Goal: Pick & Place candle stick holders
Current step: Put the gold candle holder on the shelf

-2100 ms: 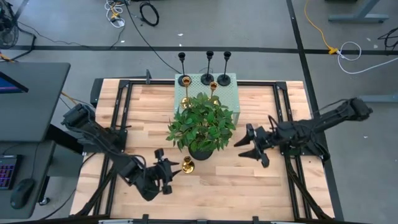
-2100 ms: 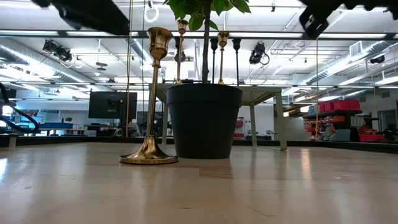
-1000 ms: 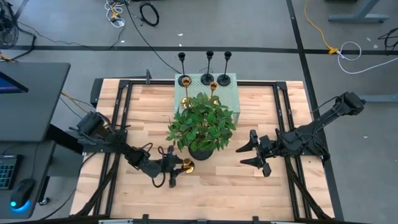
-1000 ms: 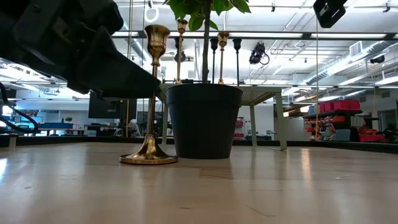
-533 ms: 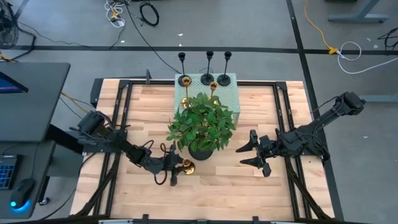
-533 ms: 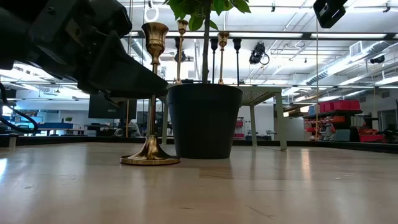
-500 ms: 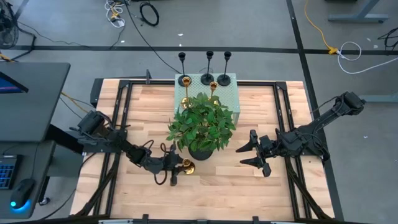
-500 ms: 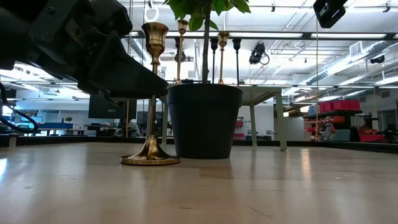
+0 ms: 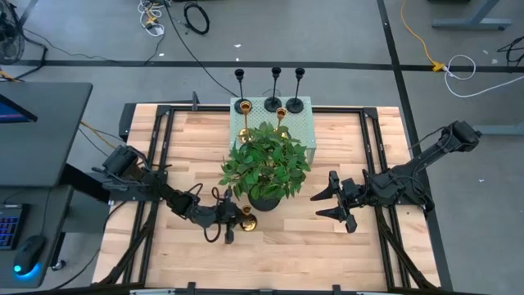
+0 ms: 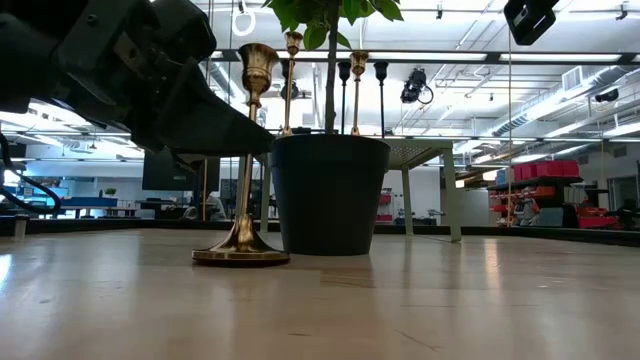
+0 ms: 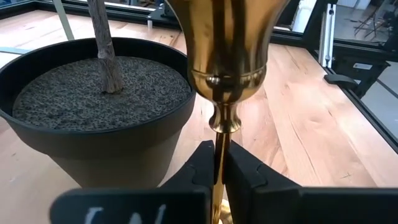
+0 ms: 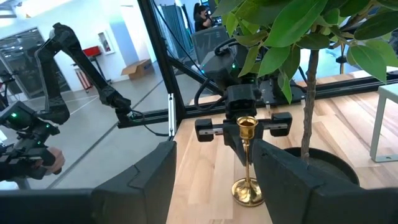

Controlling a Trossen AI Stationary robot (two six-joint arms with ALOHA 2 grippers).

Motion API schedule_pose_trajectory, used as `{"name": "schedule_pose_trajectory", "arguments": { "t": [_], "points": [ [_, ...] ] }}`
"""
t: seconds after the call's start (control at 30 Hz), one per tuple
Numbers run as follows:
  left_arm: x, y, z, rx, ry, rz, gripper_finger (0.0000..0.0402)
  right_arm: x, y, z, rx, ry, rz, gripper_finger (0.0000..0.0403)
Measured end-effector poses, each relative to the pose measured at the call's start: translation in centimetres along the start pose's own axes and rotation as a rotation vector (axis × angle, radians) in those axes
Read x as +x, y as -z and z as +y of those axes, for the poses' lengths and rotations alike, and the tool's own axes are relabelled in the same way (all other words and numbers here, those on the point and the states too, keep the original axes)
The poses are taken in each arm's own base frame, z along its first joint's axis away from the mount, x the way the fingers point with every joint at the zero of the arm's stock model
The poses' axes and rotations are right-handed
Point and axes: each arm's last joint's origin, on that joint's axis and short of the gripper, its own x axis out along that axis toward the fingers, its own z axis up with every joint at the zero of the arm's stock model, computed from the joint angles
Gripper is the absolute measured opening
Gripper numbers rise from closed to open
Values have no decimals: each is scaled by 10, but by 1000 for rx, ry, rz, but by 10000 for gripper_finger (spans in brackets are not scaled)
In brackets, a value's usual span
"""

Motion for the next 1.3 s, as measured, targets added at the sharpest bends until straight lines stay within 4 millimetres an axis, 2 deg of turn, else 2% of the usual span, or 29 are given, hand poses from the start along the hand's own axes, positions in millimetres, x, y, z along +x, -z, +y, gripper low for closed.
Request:
{"name": "schedule_pose_trajectory", "arguments": {
  "t": [0.53, 0.83, 1.0, 1.3],
  "points": [
    [0, 0, 0, 0, 6, 3, 14, 0, 1, 0, 3, 4, 14, 213],
    [0, -4, -6, -29, 122, -6, 14, 0, 2, -1, 1, 6, 20, 213],
    [4, -17, -16, -48, 208, -25, 14, 0, 2, -1, 9, 7, 23, 213],
    [24, -58, -48, -38, 359, -40, 14, 12, 13, 1, 14, 1, 63, 213]
  ]
}}
